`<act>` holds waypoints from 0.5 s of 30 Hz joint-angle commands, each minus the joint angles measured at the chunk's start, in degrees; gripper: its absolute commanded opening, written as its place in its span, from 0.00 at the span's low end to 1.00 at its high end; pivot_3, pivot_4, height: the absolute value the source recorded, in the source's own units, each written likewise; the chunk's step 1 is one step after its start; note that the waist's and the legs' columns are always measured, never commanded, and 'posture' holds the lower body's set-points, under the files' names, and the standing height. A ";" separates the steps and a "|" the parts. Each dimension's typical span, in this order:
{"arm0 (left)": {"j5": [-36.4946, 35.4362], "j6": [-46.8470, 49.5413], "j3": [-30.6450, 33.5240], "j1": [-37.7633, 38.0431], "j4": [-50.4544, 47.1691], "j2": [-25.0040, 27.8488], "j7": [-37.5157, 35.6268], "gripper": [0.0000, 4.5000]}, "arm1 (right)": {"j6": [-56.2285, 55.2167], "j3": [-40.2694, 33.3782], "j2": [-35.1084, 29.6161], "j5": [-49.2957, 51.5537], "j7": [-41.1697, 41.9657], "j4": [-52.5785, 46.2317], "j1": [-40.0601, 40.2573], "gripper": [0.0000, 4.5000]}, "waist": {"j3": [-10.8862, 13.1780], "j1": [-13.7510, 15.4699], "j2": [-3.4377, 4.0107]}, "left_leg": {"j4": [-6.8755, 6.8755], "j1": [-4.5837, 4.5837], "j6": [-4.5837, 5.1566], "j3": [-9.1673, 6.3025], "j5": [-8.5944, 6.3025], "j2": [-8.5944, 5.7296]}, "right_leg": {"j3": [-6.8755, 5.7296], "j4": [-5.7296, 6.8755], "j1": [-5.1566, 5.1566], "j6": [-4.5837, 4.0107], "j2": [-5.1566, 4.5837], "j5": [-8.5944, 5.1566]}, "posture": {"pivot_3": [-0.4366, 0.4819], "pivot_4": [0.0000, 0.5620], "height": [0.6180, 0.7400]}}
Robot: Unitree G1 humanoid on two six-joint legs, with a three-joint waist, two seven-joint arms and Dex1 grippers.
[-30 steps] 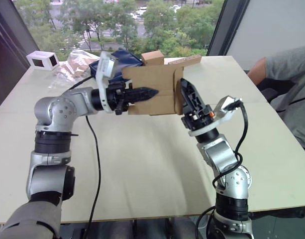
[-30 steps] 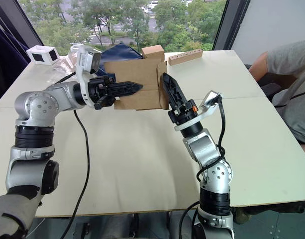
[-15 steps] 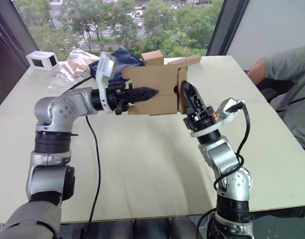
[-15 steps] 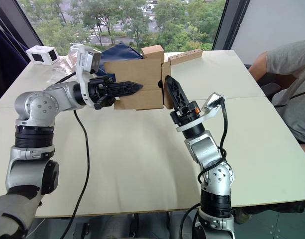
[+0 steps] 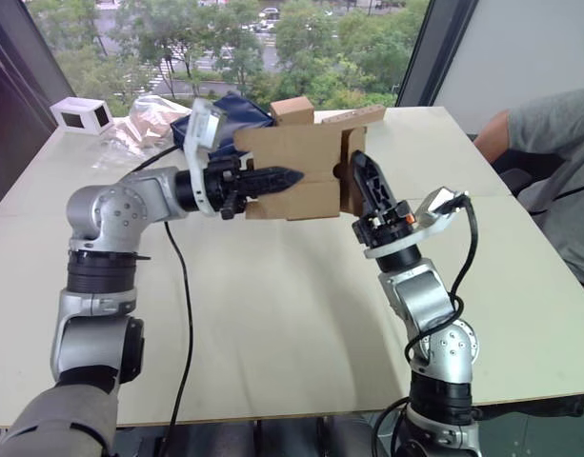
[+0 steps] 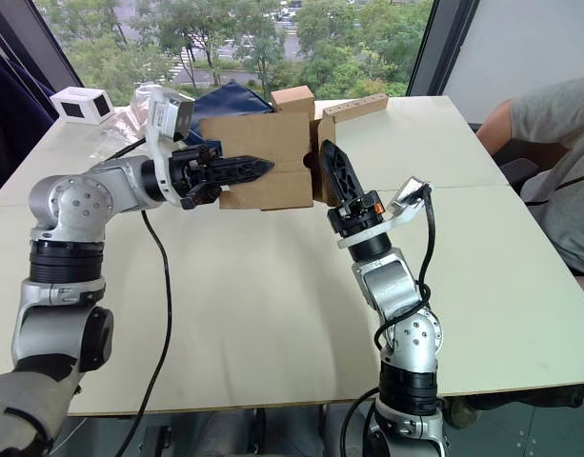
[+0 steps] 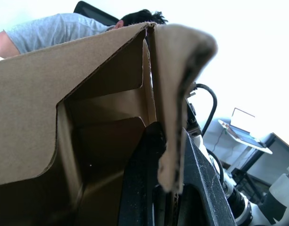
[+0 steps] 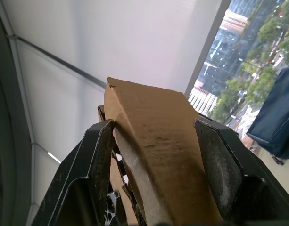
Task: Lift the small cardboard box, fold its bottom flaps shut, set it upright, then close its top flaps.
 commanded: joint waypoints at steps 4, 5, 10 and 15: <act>-1.02 -1.12 1.68 -0.29 -1.29 -0.62 0.46 0.00 | -0.75 1.94 1.35 -2.54 -0.40 -1.00 -1.98 0.62 | 0.00 0.00 0.00 | 0.00 0.00 0.00 0.00 0.00 0.00 | 0.00 0.00 0.00 0.00 0.00 0.00 | 0.48 0.27 1.00; -1.02 -1.10 1.72 -0.29 -1.29 -0.67 0.53 0.00 | -0.77 2.03 1.49 -2.66 -0.43 -1.03 -2.02 0.62 | 0.00 -0.03 0.00 | 0.00 0.00 0.00 0.00 0.00 0.00 | 0.00 0.00 -0.01 0.00 0.00 0.00 | 0.48 0.27 1.00; -1.05 -1.12 1.74 -0.11 -1.40 -0.84 0.76 0.00 | -0.49 2.11 1.71 -3.28 -0.35 -1.32 -1.68 0.62 | 0.00 -0.01 0.00 | -0.01 0.00 -0.01 0.00 0.00 0.00 | 0.00 0.00 -0.01 0.00 -0.01 0.00 | 0.48 0.27 1.00; -0.22 -2.01 1.14 0.01 -1.37 -1.60 1.35 0.00 | -0.81 2.30 1.96 -4.77 -0.64 -1.11 -2.51 0.62 | 0.00 0.01 0.00 | -0.01 0.00 -0.01 0.00 0.00 0.00 | 0.00 0.00 -0.01 0.00 -0.01 0.00 | 0.48 0.27 1.00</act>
